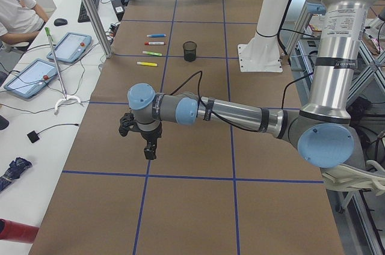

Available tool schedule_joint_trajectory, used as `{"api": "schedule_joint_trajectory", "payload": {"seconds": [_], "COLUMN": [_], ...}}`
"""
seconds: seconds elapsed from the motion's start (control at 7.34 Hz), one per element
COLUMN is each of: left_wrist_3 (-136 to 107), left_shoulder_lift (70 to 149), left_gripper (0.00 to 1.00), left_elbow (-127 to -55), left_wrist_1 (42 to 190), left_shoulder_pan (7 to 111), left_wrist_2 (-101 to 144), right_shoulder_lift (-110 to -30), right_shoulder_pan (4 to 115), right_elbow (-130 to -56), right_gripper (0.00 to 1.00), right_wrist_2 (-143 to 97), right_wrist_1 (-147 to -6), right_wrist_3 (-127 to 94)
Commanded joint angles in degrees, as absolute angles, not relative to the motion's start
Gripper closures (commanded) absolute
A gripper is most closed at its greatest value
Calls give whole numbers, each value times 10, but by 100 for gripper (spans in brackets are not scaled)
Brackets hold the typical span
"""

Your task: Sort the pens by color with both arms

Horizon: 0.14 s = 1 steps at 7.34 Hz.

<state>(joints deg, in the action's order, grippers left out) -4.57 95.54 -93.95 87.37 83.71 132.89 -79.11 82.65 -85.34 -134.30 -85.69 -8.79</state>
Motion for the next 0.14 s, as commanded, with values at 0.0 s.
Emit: {"api": "schedule_joint_trajectory", "payload": {"seconds": [0.0], "left_wrist_3": [-46], "left_shoulder_lift": [953], "left_gripper": [0], "left_elbow": [-940], "left_wrist_1": [882], "left_shoulder_pan": [838], "left_wrist_2": [1329], "right_shoulder_lift": [-791], "right_shoulder_pan": [827], "right_elbow": [-854], "right_gripper": [1], "right_wrist_2": [-1343], "right_wrist_1": [-857], "right_wrist_3": [-88]}}
